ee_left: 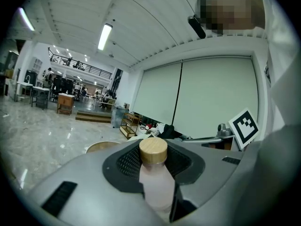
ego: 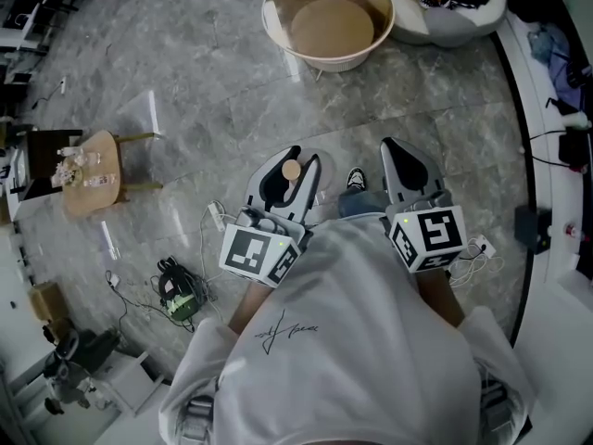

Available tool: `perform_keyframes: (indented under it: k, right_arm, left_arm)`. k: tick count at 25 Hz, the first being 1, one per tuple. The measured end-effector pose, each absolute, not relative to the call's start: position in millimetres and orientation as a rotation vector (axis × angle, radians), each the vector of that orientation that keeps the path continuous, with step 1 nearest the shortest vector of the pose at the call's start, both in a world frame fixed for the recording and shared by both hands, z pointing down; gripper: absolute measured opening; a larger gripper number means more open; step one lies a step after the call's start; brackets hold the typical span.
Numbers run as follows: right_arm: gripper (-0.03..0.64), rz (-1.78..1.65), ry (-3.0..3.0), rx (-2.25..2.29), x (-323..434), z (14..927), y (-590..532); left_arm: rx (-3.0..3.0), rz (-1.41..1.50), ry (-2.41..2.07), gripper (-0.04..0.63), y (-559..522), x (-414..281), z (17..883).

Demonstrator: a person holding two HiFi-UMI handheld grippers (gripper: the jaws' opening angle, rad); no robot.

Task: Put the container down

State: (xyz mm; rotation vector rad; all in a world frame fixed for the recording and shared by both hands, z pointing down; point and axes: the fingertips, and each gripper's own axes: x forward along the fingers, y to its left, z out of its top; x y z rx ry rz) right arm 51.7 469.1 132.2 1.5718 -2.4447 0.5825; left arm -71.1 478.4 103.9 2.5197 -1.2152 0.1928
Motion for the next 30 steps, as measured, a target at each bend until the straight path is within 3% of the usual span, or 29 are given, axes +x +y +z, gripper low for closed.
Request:
perform_keyframes:
  k: [30]
  right_arm:
    - [0.017, 0.574, -2.471, 1.457, 94.4, 148.9, 418.4]
  left_arm:
    - [2.467, 0.191, -1.315, 0.132, 427.8, -29.9, 106.5]
